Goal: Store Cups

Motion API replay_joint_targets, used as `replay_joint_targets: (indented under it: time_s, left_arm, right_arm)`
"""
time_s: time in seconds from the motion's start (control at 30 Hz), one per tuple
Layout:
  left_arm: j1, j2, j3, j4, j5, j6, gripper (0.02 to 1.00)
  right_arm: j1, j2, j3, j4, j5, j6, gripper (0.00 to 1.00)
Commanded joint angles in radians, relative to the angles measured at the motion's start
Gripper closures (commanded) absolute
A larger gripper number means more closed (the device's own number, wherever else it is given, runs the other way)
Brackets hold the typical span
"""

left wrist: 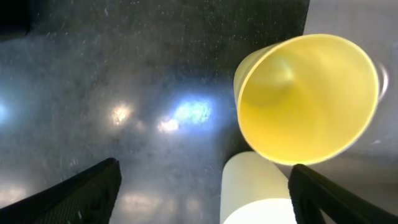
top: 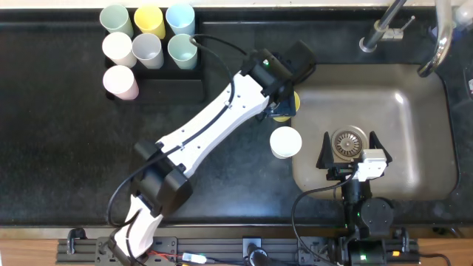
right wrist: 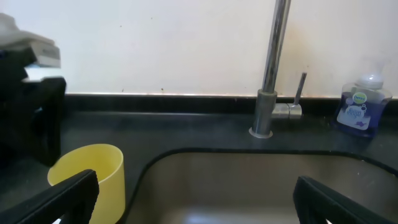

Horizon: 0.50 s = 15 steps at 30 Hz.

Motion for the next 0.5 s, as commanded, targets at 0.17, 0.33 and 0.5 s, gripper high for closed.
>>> replay_joint_targets:
  time_s: [0.17, 0.33, 0.5]
  left_arm:
    - [0.005, 0.101, 0.005, 0.113, -0.013, 0.101, 0.226]
    - [0.018, 0.131, 0.005, 0.127, -0.012, 0.101, 0.509]
    - [0.02, 0.128, 0.005, 0.169, -0.013, 0.133, 0.985]
  right_arm:
    - [-0.006, -0.004, -0.013, 0.005, -0.01, 0.003, 0.003]
    - [-0.006, -0.004, -0.013, 0.005, -0.01, 0.003, 0.005]
    - [-0.006, -0.004, -0.013, 0.005, -0.01, 0.003, 0.005]
